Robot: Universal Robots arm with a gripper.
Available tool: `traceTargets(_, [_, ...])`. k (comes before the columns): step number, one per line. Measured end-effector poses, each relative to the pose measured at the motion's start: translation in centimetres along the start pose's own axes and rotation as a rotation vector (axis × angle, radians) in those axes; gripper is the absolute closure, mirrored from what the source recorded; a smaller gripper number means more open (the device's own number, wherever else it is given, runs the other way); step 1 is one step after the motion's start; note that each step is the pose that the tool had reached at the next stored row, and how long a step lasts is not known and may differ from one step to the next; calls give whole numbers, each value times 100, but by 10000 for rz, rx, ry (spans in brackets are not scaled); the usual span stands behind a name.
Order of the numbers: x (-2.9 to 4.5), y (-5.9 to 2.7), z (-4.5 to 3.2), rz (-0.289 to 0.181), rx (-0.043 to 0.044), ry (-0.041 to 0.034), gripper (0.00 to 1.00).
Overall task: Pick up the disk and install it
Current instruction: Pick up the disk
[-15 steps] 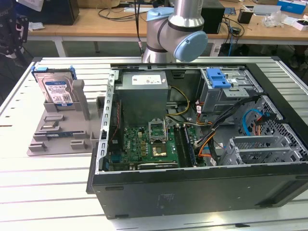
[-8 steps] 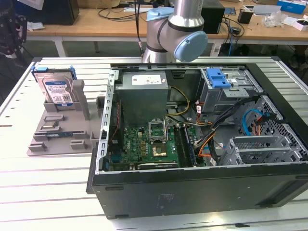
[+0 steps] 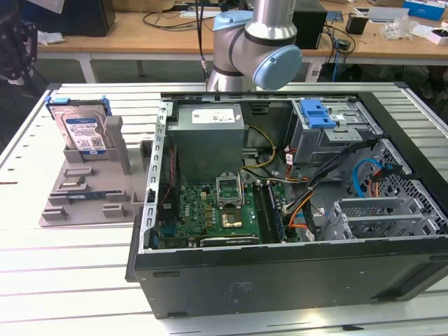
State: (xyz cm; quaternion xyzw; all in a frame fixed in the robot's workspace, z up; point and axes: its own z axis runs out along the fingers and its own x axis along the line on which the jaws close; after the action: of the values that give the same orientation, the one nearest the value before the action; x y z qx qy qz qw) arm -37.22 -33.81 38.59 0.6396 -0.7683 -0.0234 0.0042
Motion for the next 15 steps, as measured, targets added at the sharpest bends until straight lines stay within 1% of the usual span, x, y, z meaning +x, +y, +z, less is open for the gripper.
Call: traceTargets(15, [0,0,0,-1046,-25,43,89])
